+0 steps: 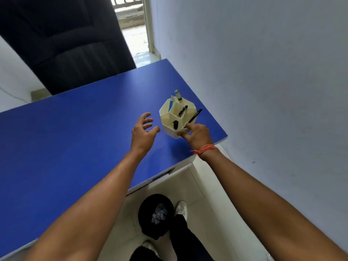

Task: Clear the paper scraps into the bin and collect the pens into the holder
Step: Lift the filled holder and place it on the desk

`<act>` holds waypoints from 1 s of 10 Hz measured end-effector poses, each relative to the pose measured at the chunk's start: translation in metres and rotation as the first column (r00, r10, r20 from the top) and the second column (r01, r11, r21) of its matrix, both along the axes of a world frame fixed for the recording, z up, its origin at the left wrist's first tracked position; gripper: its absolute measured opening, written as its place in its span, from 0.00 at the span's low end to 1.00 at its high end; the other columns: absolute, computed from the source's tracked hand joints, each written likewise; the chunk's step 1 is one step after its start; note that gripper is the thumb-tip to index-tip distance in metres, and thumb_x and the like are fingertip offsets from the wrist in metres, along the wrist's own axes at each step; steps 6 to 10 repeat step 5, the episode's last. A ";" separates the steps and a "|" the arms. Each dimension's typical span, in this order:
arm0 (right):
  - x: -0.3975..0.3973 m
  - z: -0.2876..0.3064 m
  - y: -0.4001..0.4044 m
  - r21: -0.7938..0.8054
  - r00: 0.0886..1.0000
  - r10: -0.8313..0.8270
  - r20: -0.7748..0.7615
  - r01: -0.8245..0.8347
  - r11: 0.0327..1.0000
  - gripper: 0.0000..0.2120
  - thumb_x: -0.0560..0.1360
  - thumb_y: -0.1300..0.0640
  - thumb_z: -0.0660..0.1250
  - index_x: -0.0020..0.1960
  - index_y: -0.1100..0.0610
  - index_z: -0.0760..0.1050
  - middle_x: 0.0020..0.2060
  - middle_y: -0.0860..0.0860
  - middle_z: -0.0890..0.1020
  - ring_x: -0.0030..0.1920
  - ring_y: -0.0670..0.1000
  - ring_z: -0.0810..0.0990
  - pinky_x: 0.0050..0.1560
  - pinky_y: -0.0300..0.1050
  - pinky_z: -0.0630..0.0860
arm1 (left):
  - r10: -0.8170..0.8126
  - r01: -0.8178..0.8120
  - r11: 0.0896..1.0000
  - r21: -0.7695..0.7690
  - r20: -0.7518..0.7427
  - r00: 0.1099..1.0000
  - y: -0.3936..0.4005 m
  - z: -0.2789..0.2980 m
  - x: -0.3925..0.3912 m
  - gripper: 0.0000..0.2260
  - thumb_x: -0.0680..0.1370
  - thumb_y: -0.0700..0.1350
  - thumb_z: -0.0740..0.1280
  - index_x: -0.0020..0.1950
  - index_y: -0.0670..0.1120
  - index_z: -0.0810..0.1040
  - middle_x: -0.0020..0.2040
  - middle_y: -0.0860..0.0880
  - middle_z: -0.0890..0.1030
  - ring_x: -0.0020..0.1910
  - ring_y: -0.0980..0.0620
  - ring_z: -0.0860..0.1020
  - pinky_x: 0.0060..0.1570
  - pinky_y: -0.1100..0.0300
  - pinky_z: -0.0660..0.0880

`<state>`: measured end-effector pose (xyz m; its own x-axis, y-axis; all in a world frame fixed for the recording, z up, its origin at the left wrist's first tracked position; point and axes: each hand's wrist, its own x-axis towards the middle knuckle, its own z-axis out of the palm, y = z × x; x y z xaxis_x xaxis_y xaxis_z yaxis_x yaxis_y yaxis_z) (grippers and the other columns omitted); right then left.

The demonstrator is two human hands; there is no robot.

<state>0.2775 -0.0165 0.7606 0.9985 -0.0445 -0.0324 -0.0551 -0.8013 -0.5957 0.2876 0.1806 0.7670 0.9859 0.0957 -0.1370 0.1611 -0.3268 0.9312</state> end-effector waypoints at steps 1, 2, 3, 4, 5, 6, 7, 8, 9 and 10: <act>0.023 -0.014 0.009 -0.008 0.998 0.047 -0.050 -0.047 0.999 0.15 0.73 0.47 0.72 0.50 0.59 0.83 0.44 0.58 0.85 0.45 0.58 0.82 0.44 0.46 0.78 | 0.045 -0.045 0.999 0.009 -0.039 0.998 0.006 -0.008 0.009 0.26 0.74 0.41 0.71 0.71 0.47 0.71 0.62 0.45 0.78 0.60 0.44 0.79 0.58 0.47 0.79; 0.037 -0.025 0.017 -0.039 0.992 0.081 -0.096 -0.085 0.996 0.14 0.73 0.47 0.72 0.47 0.59 0.82 0.43 0.59 0.84 0.45 0.60 0.81 0.44 0.48 0.78 | 0.098 -0.097 0.995 0.008 -0.059 0.993 0.012 -0.012 0.012 0.26 0.74 0.41 0.72 0.71 0.47 0.71 0.63 0.45 0.77 0.60 0.45 0.79 0.58 0.47 0.79; 0.045 -0.027 0.022 -0.062 0.986 0.108 -0.126 -0.116 0.991 0.15 0.74 0.47 0.71 0.49 0.59 0.82 0.45 0.60 0.84 0.46 0.60 0.81 0.46 0.49 0.78 | 0.121 -0.119 0.992 0.029 -0.072 0.990 0.019 -0.011 0.017 0.26 0.74 0.41 0.72 0.72 0.47 0.71 0.63 0.46 0.77 0.61 0.45 0.79 0.58 0.48 0.79; 0.046 -0.030 0.025 -0.090 0.986 0.117 -0.115 -0.127 0.988 0.18 0.75 0.45 0.69 0.54 0.59 0.81 0.50 0.58 0.84 0.49 0.60 0.82 0.48 0.51 0.79 | 0.131 -0.130 0.991 0.019 -0.057 0.990 0.028 -0.012 0.023 0.27 0.73 0.42 0.72 0.71 0.48 0.70 0.63 0.46 0.77 0.60 0.45 0.79 0.58 0.47 0.80; 0.042 -0.022 0.027 -0.155 0.981 0.139 -0.134 -0.160 0.975 0.22 0.74 0.43 0.70 0.62 0.56 0.76 0.55 0.57 0.83 0.53 0.60 0.82 0.53 0.54 0.80 | 0.131 -0.130 0.991 0.018 -0.042 0.991 0.033 -0.006 0.023 0.27 0.74 0.42 0.72 0.72 0.48 0.70 0.64 0.46 0.77 0.61 0.45 0.79 0.58 0.47 0.79; 0.042 -0.022 0.027 -0.155 0.981 0.139 -0.134 -0.160 0.975 0.22 0.74 0.43 0.70 0.62 0.56 0.76 0.55 0.57 0.83 0.53 0.60 0.82 0.53 0.54 0.80 | 0.131 -0.130 0.991 0.018 -0.042 0.991 0.033 -0.006 0.023 0.27 0.74 0.42 0.72 0.72 0.48 0.70 0.64 0.46 0.77 0.61 0.45 0.79 0.58 0.47 0.79; 0.042 -0.022 0.027 -0.155 0.981 0.139 -0.134 -0.160 0.975 0.22 0.74 0.43 0.70 0.62 0.56 0.76 0.55 0.57 0.83 0.53 0.60 0.82 0.53 0.54 0.80 | 0.131 -0.130 0.991 0.018 -0.042 0.991 0.033 -0.006 0.023 0.27 0.74 0.42 0.72 0.72 0.48 0.70 0.64 0.46 0.77 0.61 0.45 0.79 0.58 0.47 0.79; 0.042 -0.022 0.027 -0.155 0.981 0.139 -0.134 -0.160 0.975 0.22 0.74 0.43 0.70 0.62 0.56 0.76 0.55 0.57 0.83 0.53 0.60 0.82 0.53 0.54 0.80 | 0.131 -0.130 0.991 0.018 -0.042 0.991 0.033 -0.006 0.023 0.27 0.74 0.42 0.72 0.72 0.48 0.70 0.64 0.46 0.77 0.61 0.45 0.79 0.58 0.47 0.79; 0.042 -0.022 0.027 -0.155 0.981 0.139 -0.134 -0.160 0.975 0.22 0.74 0.43 0.70 0.62 0.56 0.76 0.55 0.57 0.83 0.53 0.60 0.82 0.53 0.54 0.80 | 0.131 -0.130 0.991 0.018 -0.042 0.991 0.033 -0.006 0.023 0.27 0.74 0.42 0.72 0.72 0.48 0.70 0.64 0.46 0.77 0.61 0.45 0.79 0.58 0.47 0.79; 0.042 -0.022 0.027 -0.155 0.981 0.139 -0.134 -0.160 0.975 0.22 0.74 0.43 0.70 0.62 0.56 0.76 0.55 0.57 0.83 0.53 0.60 0.82 0.53 0.54 0.80 | 0.131 -0.130 0.991 0.018 -0.042 0.991 0.033 -0.006 0.023 0.27 0.74 0.42 0.72 0.72 0.48 0.70 0.64 0.46 0.77 0.61 0.45 0.79 0.58 0.47 0.79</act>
